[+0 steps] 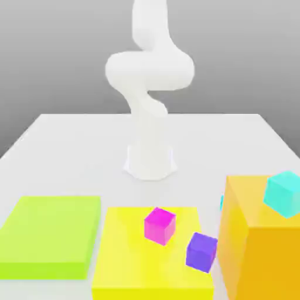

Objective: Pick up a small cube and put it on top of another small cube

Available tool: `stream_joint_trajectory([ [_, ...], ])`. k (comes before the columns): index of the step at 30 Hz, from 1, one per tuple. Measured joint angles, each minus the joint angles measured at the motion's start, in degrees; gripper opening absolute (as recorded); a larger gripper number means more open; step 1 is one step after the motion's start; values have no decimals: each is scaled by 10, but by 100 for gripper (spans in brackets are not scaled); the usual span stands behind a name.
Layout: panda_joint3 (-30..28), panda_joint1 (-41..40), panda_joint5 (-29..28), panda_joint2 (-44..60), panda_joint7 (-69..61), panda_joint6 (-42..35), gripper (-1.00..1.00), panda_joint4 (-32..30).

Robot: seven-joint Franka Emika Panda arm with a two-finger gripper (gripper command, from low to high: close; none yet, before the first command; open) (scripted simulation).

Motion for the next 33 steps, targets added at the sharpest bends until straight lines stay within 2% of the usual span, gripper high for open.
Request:
stream_joint_trajectory([
  [11, 103, 158, -94, 165, -219, 195, 0, -177],
  [18, 127, 276, -123, 285, -396, 299, 0, -280],
  [21, 110, 314, -97, 332, -491, 315, 0, -307],
  [30, 50, 381, 24, 384, -715, 318, 0, -363],
  [33, 46, 385, 8, 420, -727, 348, 0, -364],
])
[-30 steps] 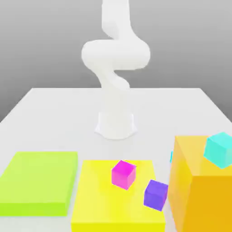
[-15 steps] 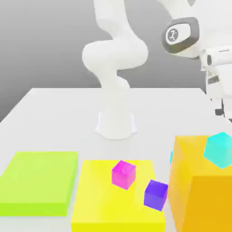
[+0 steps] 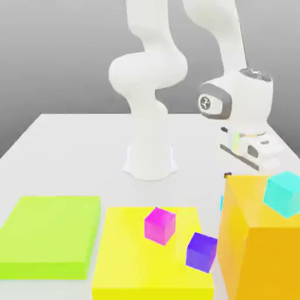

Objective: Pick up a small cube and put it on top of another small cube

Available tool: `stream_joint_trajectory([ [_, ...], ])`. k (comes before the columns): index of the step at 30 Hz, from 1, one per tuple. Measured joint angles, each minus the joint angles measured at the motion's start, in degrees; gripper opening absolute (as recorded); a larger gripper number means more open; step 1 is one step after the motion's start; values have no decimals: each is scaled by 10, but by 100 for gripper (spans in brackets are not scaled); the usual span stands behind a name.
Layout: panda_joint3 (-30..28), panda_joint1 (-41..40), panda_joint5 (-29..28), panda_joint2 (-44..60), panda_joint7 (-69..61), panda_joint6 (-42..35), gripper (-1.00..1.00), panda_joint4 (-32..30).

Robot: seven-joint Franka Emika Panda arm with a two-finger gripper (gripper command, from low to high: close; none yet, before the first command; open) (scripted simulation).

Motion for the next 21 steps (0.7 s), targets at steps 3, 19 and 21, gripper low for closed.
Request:
stream_joint_trajectory([
  [3, -34, 22, -43, 59, 28, 48, 0, 10],
  [19, -49, 41, -30, 51, 19, 41, -100, 8],
  [21, -45, 44, -6, 10, 2, 7, -100, 1],
])
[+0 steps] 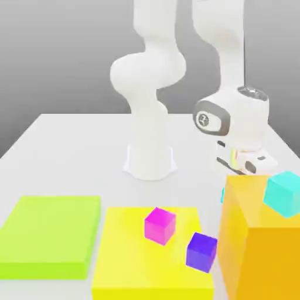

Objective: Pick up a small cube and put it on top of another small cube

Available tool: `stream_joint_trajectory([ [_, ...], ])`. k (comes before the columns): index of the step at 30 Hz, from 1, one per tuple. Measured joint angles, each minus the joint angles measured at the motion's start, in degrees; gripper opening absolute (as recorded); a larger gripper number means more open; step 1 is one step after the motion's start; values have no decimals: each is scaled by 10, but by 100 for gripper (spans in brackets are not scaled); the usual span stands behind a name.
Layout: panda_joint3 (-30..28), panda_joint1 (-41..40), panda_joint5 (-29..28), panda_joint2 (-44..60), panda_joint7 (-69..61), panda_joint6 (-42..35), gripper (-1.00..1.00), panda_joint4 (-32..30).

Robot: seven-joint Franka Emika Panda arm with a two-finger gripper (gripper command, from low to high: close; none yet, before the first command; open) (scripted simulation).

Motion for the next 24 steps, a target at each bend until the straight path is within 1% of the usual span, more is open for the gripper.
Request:
stream_joint_trajectory([
  [2, 4, 15, 14, -38, -4, -30, -100, 1],
  [5, 11, 22, 13, -80, 0, -84, -100, 48],
  [11, -31, -18, -1, -162, -39, -229, -100, 158],
  [13, -54, -37, -5, -178, -58, -267, -100, 180],
  [19, -141, -109, -18, -190, -128, -334, -100, 185],
  [21, -173, -138, -27, -182, -149, -336, -100, 167],
  [24, -210, -192, -62, -182, -153, -328, -100, 152],
])
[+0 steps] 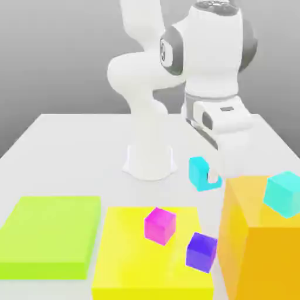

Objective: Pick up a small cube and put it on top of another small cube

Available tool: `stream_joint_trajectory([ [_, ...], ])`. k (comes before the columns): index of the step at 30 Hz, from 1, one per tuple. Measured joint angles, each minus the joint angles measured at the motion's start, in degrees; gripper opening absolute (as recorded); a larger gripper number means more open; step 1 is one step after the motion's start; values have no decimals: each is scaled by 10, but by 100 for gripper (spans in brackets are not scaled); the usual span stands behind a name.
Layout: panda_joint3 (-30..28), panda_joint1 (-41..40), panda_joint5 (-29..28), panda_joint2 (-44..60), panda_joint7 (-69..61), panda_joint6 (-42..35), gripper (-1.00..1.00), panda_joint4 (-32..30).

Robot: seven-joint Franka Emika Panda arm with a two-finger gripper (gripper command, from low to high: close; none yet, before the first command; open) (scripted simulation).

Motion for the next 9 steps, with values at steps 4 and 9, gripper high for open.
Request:
stream_joint_trajectory([
  [4, -22, -8, 8, 56, -16, 71, -100, -17],
  [9, -27, -5, 23, 103, -28, 127, 100, -27],
])
